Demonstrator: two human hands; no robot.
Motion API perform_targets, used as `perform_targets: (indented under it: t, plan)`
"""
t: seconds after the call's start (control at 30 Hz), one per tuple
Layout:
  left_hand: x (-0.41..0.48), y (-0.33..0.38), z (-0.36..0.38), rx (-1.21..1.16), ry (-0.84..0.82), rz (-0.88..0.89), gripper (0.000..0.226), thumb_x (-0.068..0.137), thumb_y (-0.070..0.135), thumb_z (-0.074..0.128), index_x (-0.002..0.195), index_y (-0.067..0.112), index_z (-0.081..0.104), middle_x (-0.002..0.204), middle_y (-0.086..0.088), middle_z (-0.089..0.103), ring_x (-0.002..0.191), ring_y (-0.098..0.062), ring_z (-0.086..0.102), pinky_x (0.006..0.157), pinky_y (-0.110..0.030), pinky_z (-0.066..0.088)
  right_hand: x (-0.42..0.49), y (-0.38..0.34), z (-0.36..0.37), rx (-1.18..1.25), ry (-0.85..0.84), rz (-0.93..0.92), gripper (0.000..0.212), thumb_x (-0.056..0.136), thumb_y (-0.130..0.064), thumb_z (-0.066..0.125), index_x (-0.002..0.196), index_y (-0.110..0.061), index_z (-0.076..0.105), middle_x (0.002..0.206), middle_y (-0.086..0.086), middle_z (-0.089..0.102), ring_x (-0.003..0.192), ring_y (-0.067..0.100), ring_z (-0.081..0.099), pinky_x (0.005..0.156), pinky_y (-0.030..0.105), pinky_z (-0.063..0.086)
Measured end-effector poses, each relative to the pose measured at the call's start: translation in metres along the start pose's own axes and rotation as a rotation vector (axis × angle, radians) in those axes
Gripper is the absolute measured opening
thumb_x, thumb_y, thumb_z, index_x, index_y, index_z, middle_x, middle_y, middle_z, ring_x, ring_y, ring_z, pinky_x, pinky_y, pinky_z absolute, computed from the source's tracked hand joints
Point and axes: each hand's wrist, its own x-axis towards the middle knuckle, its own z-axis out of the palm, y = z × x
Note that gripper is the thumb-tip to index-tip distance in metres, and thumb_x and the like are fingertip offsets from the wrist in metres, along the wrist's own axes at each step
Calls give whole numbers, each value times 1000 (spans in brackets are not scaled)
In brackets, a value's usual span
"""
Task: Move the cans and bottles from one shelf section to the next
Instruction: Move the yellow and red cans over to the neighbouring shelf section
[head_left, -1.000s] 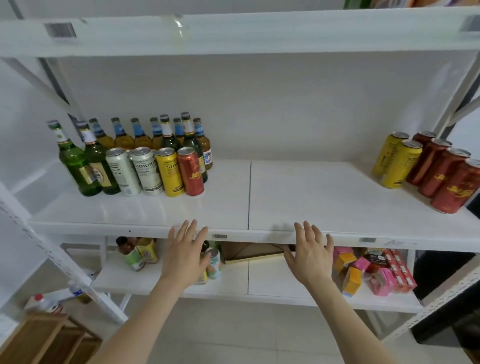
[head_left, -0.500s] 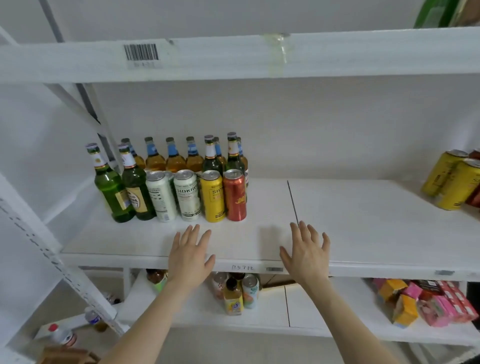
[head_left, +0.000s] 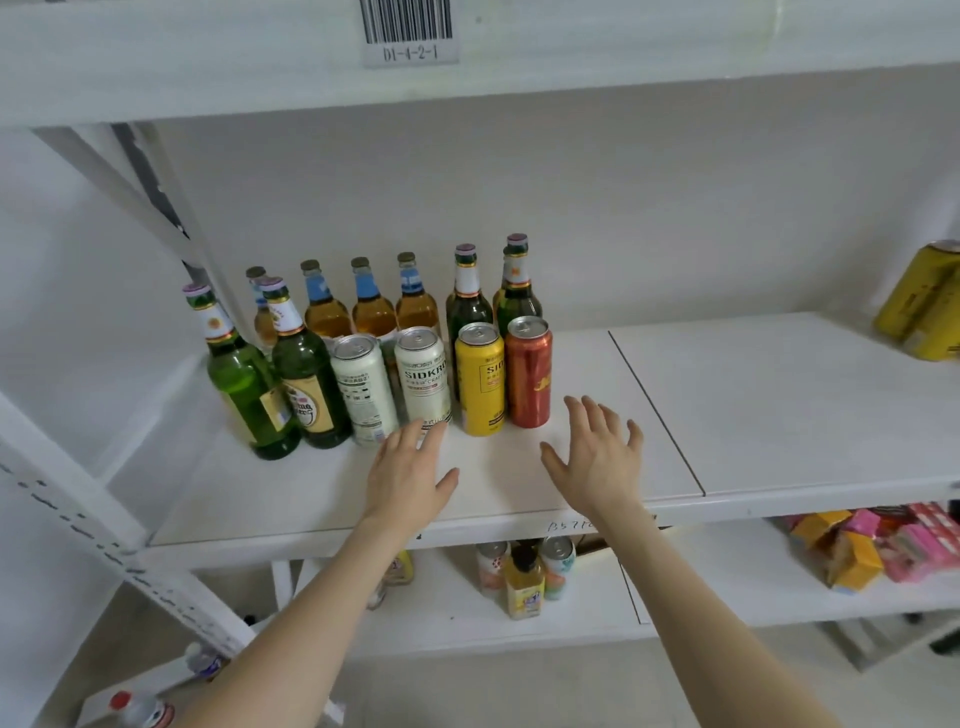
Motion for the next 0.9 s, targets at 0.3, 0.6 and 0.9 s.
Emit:
perform_targets:
  t: [0.3,0.6,0.9]
  plan:
    - [40,11,36,-478,-38,-64,78,90,32,69,150,3,28,153,-15,36,140,-30,37,114,-38,34,49,7,17,281,-54,5,72,92,-53,56,150,-18,32,152,2,44,137,25,41,109,50,32]
    - [85,30,66,-1020,-72,-316,71,87,22,74,144,13,32,139,-3,55,120,-15,56,103,-30,45,113,20,35,979,-271,77,58,84,-29,78,134,-18,51,129,1,61,120,20,57,100,35,48]
    - [103,29,82,-1105,33,-391,59,74,24,86,119,25,48,125,1,64,111,-15,61,99,-38,49,136,24,47,1201,-318,32,55,56,-35,87,105,-20,65,105,1,71,101,19,65,80,26,52]
